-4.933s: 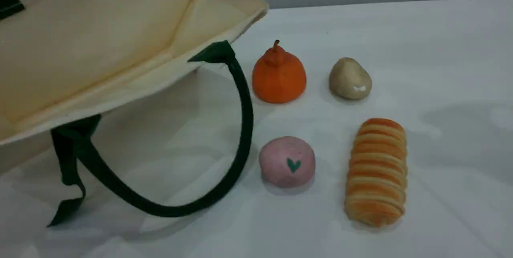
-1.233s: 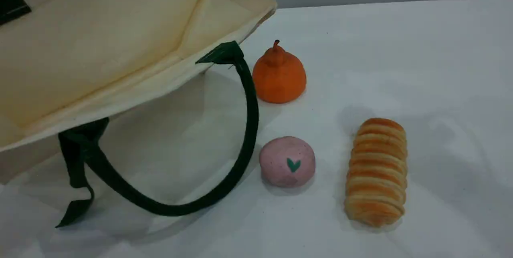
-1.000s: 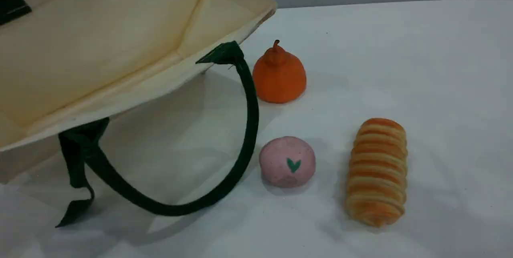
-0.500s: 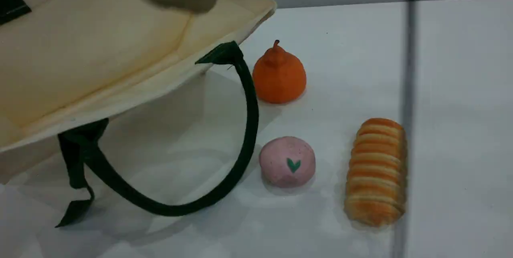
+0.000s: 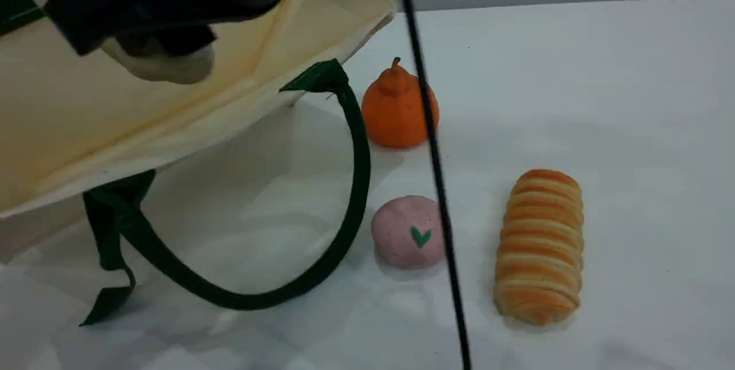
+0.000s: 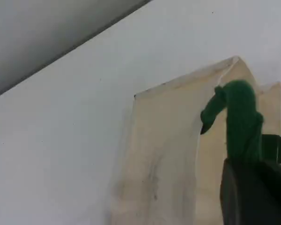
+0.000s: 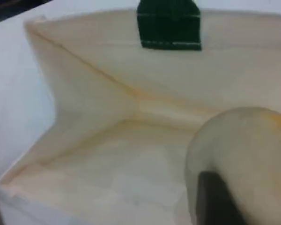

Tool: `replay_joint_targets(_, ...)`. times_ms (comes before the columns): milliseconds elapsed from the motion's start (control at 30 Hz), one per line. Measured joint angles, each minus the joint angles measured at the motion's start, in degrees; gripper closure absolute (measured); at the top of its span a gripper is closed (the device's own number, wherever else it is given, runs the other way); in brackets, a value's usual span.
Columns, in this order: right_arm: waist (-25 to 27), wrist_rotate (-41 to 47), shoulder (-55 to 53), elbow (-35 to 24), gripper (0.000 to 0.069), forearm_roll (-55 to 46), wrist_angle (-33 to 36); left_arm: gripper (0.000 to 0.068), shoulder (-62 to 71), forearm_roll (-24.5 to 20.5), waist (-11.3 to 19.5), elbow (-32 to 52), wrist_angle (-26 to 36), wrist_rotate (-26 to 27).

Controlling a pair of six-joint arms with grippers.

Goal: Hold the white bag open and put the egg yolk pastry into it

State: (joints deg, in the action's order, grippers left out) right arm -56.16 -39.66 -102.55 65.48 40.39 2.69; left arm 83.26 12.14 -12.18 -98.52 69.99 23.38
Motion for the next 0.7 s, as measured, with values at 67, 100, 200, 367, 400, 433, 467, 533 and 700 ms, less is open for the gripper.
replay_joint_targets(67, 0.0, 0.1, -2.3, 2.6, 0.044, 0.0, -0.1, 0.0607, 0.0, 0.0, 0.0, 0.0, 0.0, 0.0)
replay_joint_targets(100, 0.0, -0.1, -3.4, 3.6, 0.044, 0.0, -0.1, 0.0607, 0.0, 0.0, 0.0, 0.0, 0.0, 0.0)
replay_joint_targets(200, 0.1, -2.1, -6.4, 6.5, 0.044, 0.0, -1.0, 0.0607, 0.0, 0.3, 0.0, 0.0, 0.0, -0.1)
replay_joint_targets(367, 0.2, -5.1, -10.6, 8.9, 0.044, 0.0, -3.0, 0.0607, 0.0, 0.3, 0.0, 0.0, 0.0, -0.1)
replay_joint_targets(400, 0.2, -5.1, -11.5, 9.3, 0.044, 0.0, -3.5, 0.0607, 0.0, 0.3, 0.0, 0.0, 0.0, -0.1)
replay_joint_targets(433, 0.2, -5.2, -12.0, 9.6, 0.044, 0.0, -4.2, 0.0607, 0.0, 0.3, 0.0, 0.0, 0.0, -0.4)
replay_joint_targets(467, 0.2, -5.2, -12.7, 9.9, 0.0441, 0.0, -4.7, 0.0607, 0.0, 0.3, 0.0, 0.0, 0.0, -1.0)
replay_joint_targets(533, 0.2, -5.4, -13.6, 10.0, 0.0442, 0.0, -6.9, 0.0607, 0.0, 0.3, 0.0, 0.0, 0.0, -1.6)
replay_joint_targets(700, 0.2, -5.4, -13.7, 10.0, 0.0442, 0.0, -10.9, 0.0607, 0.0, 0.3, 0.0, 0.0, 0.0, -1.6)
